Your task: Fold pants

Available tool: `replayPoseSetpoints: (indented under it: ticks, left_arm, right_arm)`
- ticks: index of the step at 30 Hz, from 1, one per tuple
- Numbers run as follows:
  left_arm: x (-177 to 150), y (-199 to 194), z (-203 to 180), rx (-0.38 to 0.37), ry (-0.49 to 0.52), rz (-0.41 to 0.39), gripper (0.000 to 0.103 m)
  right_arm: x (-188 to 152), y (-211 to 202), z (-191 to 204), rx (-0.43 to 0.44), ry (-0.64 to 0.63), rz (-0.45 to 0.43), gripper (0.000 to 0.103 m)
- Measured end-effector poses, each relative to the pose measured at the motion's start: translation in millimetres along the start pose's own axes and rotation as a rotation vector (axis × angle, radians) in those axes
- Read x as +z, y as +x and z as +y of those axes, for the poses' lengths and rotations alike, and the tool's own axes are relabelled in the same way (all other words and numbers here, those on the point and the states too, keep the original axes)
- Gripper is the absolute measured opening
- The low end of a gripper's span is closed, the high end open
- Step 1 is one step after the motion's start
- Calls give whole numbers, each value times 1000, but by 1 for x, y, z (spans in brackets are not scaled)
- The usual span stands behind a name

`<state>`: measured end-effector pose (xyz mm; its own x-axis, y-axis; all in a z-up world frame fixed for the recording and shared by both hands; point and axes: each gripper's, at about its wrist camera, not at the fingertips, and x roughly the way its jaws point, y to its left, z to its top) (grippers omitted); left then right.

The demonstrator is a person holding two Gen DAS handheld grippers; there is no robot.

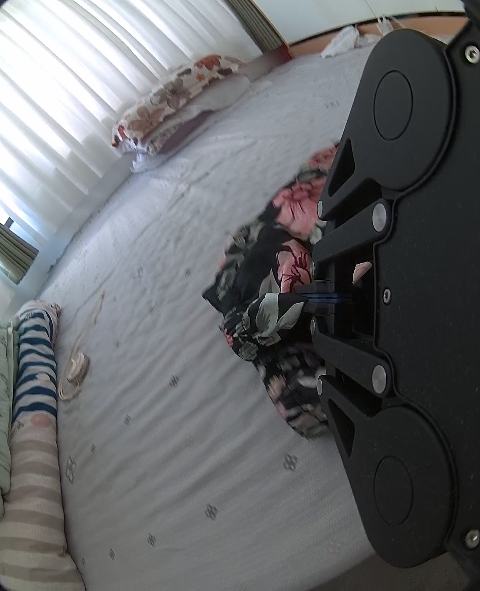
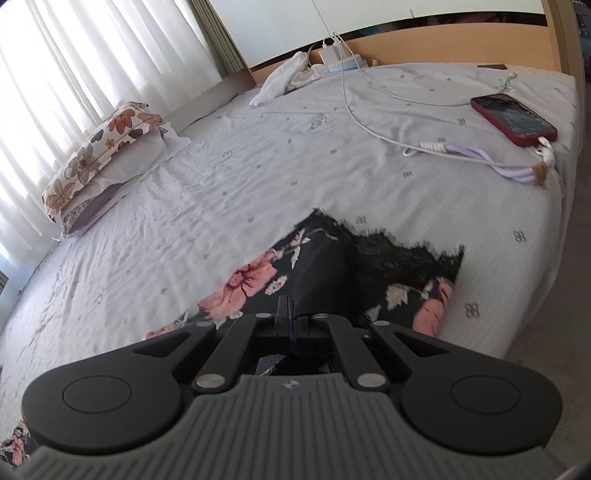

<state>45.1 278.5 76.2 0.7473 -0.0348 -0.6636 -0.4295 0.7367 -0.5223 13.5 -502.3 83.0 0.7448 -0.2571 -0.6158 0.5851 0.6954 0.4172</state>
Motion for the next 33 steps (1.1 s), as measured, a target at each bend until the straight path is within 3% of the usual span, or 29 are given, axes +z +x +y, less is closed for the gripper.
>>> replayPoseSetpoints:
  ticks: [17,33]
  left_arm:
    - [-27,14,27,109,9,27,1]
    - [-26,18,28,148,31,23,1]
  right_arm:
    - [-35,-3,-27,-80,2,10,2]
    - [-36,-13,-26,-93,-49,-24,2]
